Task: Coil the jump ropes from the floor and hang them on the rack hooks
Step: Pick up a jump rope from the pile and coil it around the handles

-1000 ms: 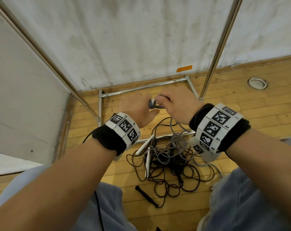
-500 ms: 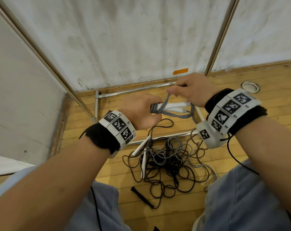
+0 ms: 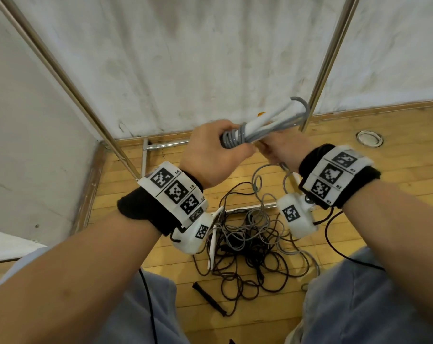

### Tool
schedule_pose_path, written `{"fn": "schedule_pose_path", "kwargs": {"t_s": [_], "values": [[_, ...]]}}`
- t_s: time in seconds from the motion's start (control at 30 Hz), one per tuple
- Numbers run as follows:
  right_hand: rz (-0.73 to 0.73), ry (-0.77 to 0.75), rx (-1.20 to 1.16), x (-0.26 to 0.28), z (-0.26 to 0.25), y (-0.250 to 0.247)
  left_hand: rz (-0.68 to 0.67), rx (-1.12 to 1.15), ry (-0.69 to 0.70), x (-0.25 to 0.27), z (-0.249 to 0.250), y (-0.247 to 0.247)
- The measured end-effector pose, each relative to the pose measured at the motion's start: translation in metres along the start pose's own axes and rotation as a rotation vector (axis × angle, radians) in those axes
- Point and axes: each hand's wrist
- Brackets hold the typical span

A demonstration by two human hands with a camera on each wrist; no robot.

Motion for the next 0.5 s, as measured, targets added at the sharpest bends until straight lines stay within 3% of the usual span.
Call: {"fn": "schedule_pose_path", "kwargs": {"t_s": [0.1, 0.43, 0.5], "values": [[-0.016, 0.051, -0.265, -0.001, -0.001, 0.013, 0.018, 0.056, -0.063, -0.005, -0.002, -0.003], [0.118, 0.156, -0.322, -0.009, -0.014, 0.034, 0.062, 0.281, -0.121, -0.013, 0.006, -0.003], [0.156, 0.121, -0.253, -0.008, -0.019, 0.034, 0.092, 0.306, -0.114, -0.016, 0.006, -0.003]]}}
Point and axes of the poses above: each hand's wrist, its own x-axis away from the middle knuckle, its own y-axis out of the palm, z = x × y, and after that the axes turned 3 degrees about -x, right-handed
